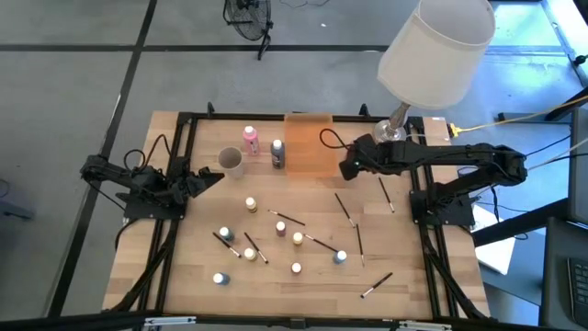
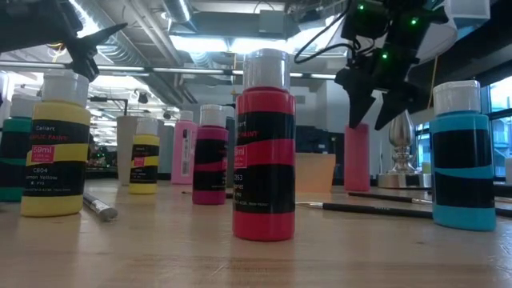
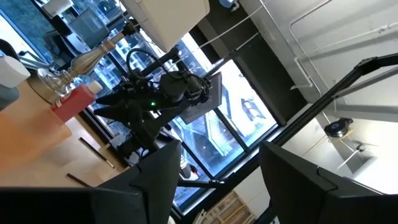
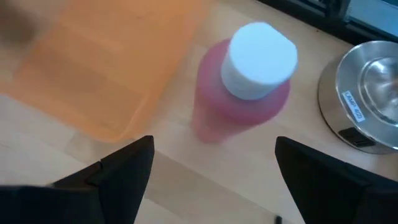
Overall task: Pick & Place Paint Supplies
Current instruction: Put the large dark pink paint bottle into the orange bin
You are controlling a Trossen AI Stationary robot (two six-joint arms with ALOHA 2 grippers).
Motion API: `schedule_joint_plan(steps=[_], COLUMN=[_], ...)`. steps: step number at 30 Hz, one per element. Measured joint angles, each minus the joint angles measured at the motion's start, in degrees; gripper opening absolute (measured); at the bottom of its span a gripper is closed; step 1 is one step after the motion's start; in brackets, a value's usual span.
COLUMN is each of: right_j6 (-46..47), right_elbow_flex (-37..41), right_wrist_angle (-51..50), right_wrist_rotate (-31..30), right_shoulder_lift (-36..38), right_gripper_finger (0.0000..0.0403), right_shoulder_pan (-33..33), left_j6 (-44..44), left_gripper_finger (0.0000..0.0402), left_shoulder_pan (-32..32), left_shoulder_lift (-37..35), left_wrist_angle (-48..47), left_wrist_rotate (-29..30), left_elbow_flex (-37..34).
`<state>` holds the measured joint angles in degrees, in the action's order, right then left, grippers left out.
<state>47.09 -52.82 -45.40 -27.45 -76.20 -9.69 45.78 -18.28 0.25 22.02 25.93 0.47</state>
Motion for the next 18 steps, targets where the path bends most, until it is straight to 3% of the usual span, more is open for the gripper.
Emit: schedule_joint_plan(steps=[18], right_j6=[-4.5], right_elbow_flex=[0.0], right_wrist_angle=[5.1], right_wrist_rotate=[-2.3], right_shoulder_lift=[-8.6], right_gripper_finger=[0.0339], right_shoulder_pan=[-3.1], left_j6=[0.0], left_gripper_finger=[0.0214], left_shoulder_pan=[0.0], left_shoulder_lift=[0.0], left_wrist_angle=[-1.7], left_wrist_rotate=[0.0], left_elbow_flex=[0.0])
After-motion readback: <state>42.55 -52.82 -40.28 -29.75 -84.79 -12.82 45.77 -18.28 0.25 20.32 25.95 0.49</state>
